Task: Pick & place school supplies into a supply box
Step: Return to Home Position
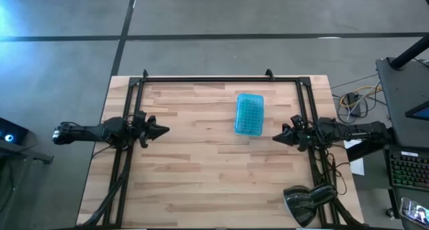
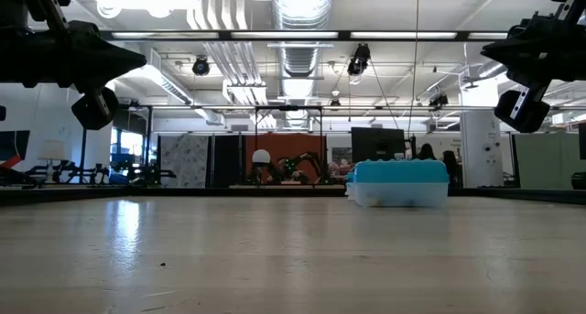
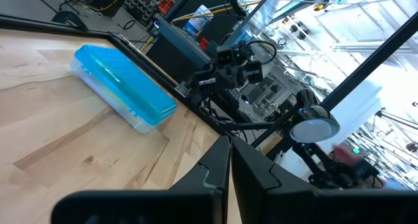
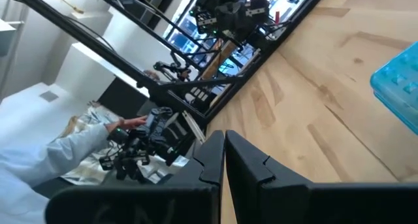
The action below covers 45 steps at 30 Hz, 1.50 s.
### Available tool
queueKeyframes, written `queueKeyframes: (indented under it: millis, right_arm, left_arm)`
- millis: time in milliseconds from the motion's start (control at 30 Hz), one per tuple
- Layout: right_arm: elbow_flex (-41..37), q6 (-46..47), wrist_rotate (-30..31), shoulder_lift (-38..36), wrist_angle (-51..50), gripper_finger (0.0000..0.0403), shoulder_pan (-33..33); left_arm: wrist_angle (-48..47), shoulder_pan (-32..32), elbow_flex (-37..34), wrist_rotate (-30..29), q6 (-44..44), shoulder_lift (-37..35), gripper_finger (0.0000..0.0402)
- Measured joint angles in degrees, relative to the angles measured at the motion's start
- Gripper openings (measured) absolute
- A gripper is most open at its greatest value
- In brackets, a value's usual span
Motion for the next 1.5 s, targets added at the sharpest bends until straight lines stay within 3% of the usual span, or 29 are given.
queueKeyframes:
  millis: [267,367,500,733,867,1033,1267,1500]
  right_arm:
    - [0.0,-1.31,0.47,0.88,-0.05,0.0009,0.0]
    - [0.0,-8.46,4.68,1.22,-0.13,0.0009,-0.06]
    - [0.0,-15.28,5.82,1.16,0.11,0.0009,-0.02]
    - [0.0,-38.98,11.57,1.06,2.71,0.0009,-0.04]
    - [0.0,-48.93,9.9,1.06,4.24,0.0009,-0.04]
    - [0.0,-48.34,4.04,1.09,3.11,0.0009,-0.02]
    - [0.0,-47.3,9.19,1.06,2.85,0.0009,-0.04]
    - [0.0,-47.36,9.27,1.06,2.93,0.0009,-0.04]
  left_arm:
    - [0.02,0.0,0.0,0.0,0.0,0.0,0.0]
    - [0.02,0.0,0.0,0.0,0.0,0.0,0.0]
    - [0.17,0.0,0.0,0.0,0.02,0.0,0.0]
    - [0.46,0.0,0.0,-0.02,0.02,0.0,0.0]
    - [0.48,0.01,0.0,-0.02,0.02,0.0,0.0]
    - [0.52,0.02,0.0,-0.02,0.01,0.0,0.0]
    - [1.05,-0.02,0.0,-0.02,0.02,1.08,0.0]
    - [1.35,-0.02,0.11,-1.04,1.79,1.92,0.0]
